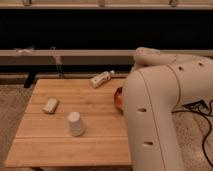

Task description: Place the pepper in the ceramic bowl

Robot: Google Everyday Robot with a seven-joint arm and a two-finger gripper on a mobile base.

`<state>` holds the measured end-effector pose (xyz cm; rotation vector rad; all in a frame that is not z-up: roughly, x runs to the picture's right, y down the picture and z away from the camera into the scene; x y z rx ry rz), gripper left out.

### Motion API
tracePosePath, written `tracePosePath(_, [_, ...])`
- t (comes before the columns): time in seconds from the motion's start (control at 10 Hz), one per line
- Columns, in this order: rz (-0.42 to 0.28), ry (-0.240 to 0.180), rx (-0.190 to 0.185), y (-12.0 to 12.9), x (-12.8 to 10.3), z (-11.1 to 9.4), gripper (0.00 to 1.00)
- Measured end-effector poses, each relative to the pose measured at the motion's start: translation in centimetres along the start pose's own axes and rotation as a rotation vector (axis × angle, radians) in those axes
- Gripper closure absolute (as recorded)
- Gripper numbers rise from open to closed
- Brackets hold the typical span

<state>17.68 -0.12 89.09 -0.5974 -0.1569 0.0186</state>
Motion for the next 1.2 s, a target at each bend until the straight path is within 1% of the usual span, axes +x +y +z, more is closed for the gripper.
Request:
tracePosePath(0.1, [0.009,0.006,0.0,0.6,0.7,0.0,0.21])
tracePosePath(0.2, [0.013,0.01,0.004,1.0,1.2,-0.3,0.2])
tracePosePath(0.4, [0.008,0.018,0.013,1.5,1.4,-1.1,0.2])
tracePosePath(0.6, [-0.016,0.031,0.027,1.9,0.7,-2.3,0.2])
tracePosePath(0.8, [-0.03,0.028,0.042,2.1,0.3,-3.3,0.2])
tracePosePath(1.2, [-0.03,0.027,0.042,2.1,0.3,-3.3,0.2])
